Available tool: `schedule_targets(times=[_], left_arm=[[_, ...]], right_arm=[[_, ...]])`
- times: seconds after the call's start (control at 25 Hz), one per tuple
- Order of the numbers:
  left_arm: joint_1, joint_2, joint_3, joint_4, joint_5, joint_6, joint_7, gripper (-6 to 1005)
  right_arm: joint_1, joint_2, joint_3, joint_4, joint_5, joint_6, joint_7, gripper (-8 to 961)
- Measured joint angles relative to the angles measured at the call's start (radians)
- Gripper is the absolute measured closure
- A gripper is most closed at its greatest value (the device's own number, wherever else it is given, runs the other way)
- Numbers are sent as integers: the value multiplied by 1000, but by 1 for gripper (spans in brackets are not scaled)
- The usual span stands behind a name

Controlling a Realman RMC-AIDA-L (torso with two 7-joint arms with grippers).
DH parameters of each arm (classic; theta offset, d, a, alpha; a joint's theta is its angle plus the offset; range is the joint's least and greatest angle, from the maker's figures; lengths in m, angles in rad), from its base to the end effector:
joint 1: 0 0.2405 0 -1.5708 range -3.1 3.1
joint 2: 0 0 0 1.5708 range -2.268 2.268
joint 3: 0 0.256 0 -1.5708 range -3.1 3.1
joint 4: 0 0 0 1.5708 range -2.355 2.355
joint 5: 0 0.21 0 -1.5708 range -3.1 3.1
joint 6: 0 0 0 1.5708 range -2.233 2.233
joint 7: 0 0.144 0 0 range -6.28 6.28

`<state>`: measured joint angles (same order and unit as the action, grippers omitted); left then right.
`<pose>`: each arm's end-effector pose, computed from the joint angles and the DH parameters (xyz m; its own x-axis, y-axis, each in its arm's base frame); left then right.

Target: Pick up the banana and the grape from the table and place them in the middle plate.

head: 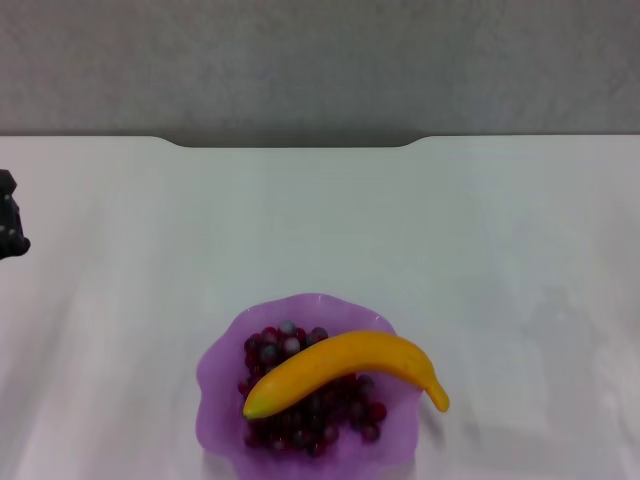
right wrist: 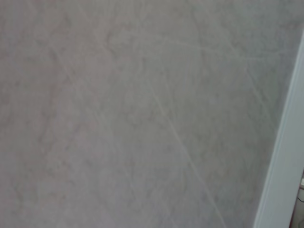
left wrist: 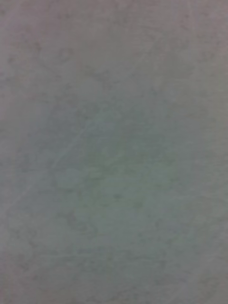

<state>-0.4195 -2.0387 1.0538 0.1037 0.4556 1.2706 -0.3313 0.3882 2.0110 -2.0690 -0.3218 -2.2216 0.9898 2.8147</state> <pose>-0.3468 0.3292 0.0363 0.7160 -0.1266 0.6865 0.6686 -0.1585 -0.7265 0.3568 0.3478 0.0311 0.8951 -0.0229 -0.4453 -0.4401 0.1142 -0.8906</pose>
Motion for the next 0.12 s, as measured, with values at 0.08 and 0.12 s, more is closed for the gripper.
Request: schedule_targets(times=[0.08,0.12], left_arm=[[0,0,-12,0,0,-6,0,968],[0,0,-21,-1,0,-7,0,968]], right_arm=[[-2,0,-3,-2,0,3,0,951],[-5,1,-4,-3,0,7,0,951]])
